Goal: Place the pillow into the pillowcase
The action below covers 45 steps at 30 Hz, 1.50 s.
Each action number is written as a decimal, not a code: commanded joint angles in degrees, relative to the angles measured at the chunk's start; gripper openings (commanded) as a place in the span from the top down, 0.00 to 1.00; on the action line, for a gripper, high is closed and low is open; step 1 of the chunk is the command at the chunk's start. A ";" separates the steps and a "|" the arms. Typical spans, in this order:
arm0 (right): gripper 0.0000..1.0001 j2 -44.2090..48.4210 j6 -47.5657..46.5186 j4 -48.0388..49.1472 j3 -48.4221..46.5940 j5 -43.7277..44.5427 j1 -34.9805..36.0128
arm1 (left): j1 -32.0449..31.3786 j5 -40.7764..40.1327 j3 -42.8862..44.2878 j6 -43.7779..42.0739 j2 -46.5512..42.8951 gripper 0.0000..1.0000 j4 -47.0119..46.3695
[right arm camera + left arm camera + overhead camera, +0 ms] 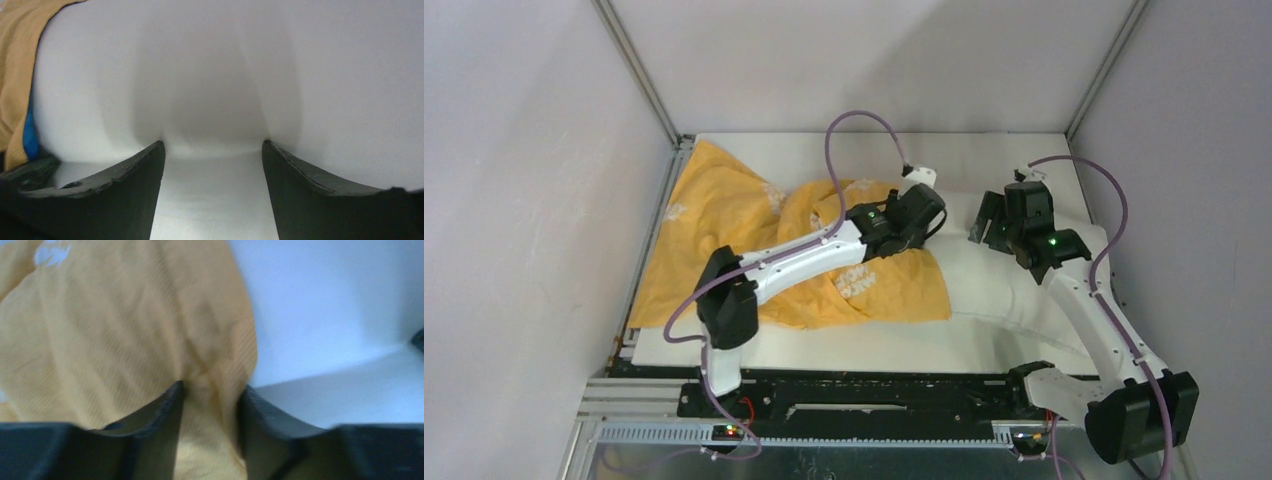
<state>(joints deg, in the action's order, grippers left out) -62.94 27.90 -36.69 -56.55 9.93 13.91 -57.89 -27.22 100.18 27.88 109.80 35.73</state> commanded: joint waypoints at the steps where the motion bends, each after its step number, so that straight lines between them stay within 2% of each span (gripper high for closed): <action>1: 0.31 -2.12 0.32 1.64 1.10 0.19 -1.48 | 2.84 -6.00 -9.24 -0.34 -10.27 0.65 0.31; 3: 0.40 -2.79 0.11 2.03 1.10 0.35 -2.13 | 5.10 -5.68 -14.08 -0.20 -14.53 0.81 -0.28; 6: 0.52 -3.30 -0.49 2.28 1.10 0.49 -3.36 | 9.48 -4.29 -20.75 -0.68 -20.68 0.95 -0.98; 8: 0.55 -3.57 -1.03 2.11 1.14 0.70 -4.56 | 12.79 -1.53 -26.45 -1.02 -25.53 0.99 -2.54; 12: 0.63 -3.44 -2.19 2.12 1.03 1.11 -6.25 | 21.54 6.10 -37.80 -1.03 -33.70 1.00 -6.34; 14: 0.58 -2.70 -2.79 1.96 0.18 1.58 -5.28 | 24.27 9.71 -41.31 -1.65 -35.11 1.00 -7.79; 16: 0.41 -2.10 -3.63 0.56 -2.30 4.20 -1.79 | 25.35 11.22 -42.80 -1.89 -34.66 1.00 -7.97; 19: 0.25 -1.64 -6.26 -0.66 -7.05 9.56 7.91 | 26.66 14.07 -44.09 -1.24 -32.36 1.00 -9.21; 21: 0.18 -2.05 -7.91 -0.31 -9.82 11.37 14.64 | 27.26 14.98 -44.79 -0.75 -31.33 1.00 -9.86; 24: 0.12 -5.66 -9.98 1.08 -13.26 13.59 25.13 | 28.70 15.45 -44.99 -0.01 -30.21 1.00 -9.68; 28: 0.09 -14.61 -11.94 0.00 -19.37 15.51 33.17 | 32.01 16.07 -45.61 0.05 -30.42 1.00 -8.76; 38: 0.05 -33.68 -7.96 -2.18 -24.00 13.60 35.04 | 33.10 16.36 -46.19 -0.43 -32.30 1.00 -8.46; 40: 0.12 -35.39 -6.92 -2.62 -22.40 13.75 34.26 | 33.06 15.98 -45.61 -0.54 -31.91 1.00 -8.02; 41: 0.22 -35.16 -6.24 -2.66 -21.50 13.48 33.44 | 33.15 15.89 -45.20 -0.55 -31.79 1.00 -7.82; 44: 0.70 -30.70 -5.05 -1.93 -18.27 11.90 29.94 | 33.58 15.34 -44.44 -0.90 -31.65 1.00 -6.93; 45: 0.82 -28.74 -4.91 -2.07 -17.84 11.09 28.53 | 33.80 15.22 -44.37 -0.96 -31.66 1.00 -6.74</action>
<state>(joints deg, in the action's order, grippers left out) -96.25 19.92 -36.60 -77.52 23.24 47.20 -24.86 -11.38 55.07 27.53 79.37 27.81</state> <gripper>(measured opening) 0.380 0.010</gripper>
